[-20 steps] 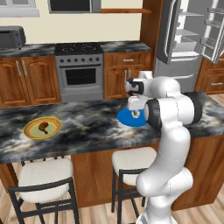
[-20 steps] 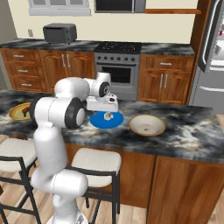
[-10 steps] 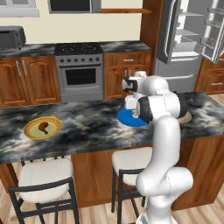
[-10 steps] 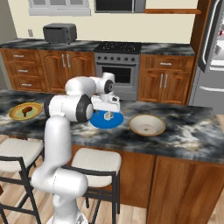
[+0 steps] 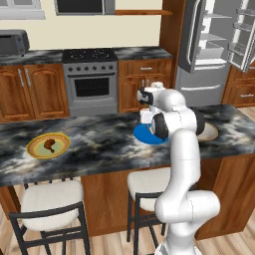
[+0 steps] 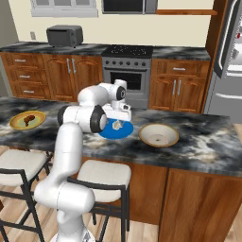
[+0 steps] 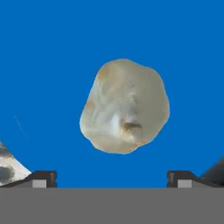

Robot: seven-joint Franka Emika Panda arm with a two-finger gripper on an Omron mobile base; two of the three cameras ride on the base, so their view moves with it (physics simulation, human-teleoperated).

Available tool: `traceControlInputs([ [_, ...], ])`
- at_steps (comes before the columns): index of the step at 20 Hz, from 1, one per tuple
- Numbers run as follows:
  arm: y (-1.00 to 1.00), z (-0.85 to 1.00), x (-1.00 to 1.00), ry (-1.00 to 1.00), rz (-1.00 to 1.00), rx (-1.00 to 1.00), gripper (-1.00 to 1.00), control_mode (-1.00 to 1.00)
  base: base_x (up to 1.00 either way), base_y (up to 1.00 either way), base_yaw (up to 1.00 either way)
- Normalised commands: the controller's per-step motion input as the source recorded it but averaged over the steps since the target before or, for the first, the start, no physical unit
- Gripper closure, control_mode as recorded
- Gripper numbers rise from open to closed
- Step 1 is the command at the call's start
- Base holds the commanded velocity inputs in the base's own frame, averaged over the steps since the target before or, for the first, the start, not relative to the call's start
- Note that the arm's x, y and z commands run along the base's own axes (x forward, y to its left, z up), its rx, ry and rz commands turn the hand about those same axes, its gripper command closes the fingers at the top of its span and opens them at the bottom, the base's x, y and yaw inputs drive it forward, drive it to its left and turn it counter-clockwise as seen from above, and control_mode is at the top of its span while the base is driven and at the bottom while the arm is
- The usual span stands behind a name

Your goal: Pick the chicken drumstick and garlic from their plates and place them in the bowl. Then put the bowl in the fridge.

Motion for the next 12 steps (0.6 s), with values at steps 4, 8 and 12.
traceControlInputs([
  [4, 0.00, -0.18, 0.10, 0.00, -0.03, 0.00, -1.00, -1.00, 0.00, 0.00, 0.00],
  [8, 0.00, -0.23, 0.00, -0.03, -0.03, 0.00, -1.00, -1.00, 0.00, 0.00, 0.00],
  [12, 0.00, -0.24, 0.04, -0.15, 0.00, -0.03, -1.00, -1.00, 0.00, 0.00, 0.00],
])
